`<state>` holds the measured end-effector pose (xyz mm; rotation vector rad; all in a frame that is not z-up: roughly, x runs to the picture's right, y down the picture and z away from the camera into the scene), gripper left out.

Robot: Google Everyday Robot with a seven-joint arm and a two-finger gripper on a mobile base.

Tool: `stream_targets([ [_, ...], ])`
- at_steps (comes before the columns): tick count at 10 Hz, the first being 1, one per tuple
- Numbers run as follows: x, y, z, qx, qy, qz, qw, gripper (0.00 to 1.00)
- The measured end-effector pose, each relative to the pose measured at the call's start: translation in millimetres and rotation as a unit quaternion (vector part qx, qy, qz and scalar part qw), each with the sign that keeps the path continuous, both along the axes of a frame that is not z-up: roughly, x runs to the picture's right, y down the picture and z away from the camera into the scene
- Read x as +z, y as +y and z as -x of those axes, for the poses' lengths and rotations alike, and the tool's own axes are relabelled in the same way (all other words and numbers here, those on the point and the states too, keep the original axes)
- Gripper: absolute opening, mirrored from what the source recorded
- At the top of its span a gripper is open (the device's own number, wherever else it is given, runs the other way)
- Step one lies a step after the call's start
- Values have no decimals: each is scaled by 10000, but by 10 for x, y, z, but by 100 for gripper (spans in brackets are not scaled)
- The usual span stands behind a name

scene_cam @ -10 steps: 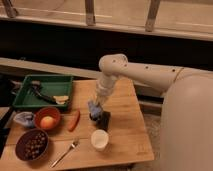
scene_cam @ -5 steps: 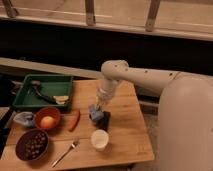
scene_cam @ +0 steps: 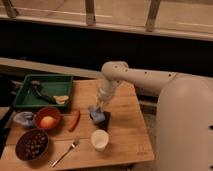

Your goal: Place sponge in metal cup

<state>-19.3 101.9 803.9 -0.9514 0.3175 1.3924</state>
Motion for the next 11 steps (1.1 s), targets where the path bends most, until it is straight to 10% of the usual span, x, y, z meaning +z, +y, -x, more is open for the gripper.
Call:
stream_targets([
  [4, -124, -125, -41, -19, 70, -165, 9998, 80],
  [8, -481, -518, -98, -156, 574, -753, 9954, 80],
  [11, -743, -619, -416, 130, 1631, -1486, 9753, 80],
])
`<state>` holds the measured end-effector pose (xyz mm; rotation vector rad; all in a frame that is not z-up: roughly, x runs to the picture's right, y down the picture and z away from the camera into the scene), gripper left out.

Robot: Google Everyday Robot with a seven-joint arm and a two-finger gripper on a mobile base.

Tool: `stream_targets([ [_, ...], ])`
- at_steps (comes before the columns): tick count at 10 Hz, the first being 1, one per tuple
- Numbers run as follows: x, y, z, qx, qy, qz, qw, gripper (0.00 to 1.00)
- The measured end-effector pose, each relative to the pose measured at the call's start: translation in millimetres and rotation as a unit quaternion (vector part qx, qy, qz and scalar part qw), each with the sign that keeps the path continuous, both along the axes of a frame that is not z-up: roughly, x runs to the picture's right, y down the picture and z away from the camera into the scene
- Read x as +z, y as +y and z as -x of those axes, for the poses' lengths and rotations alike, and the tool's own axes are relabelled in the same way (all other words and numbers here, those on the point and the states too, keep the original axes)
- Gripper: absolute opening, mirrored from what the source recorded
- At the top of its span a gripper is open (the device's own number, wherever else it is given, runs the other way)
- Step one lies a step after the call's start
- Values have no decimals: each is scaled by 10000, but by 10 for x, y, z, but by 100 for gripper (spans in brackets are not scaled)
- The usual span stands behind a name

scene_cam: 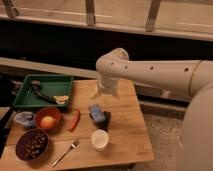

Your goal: Place sponge in metal cup

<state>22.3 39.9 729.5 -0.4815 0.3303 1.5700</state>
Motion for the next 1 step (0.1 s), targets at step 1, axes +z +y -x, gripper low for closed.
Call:
stream_targets([
  [1, -62, -18, -76, 92, 183, -192, 9996, 80],
])
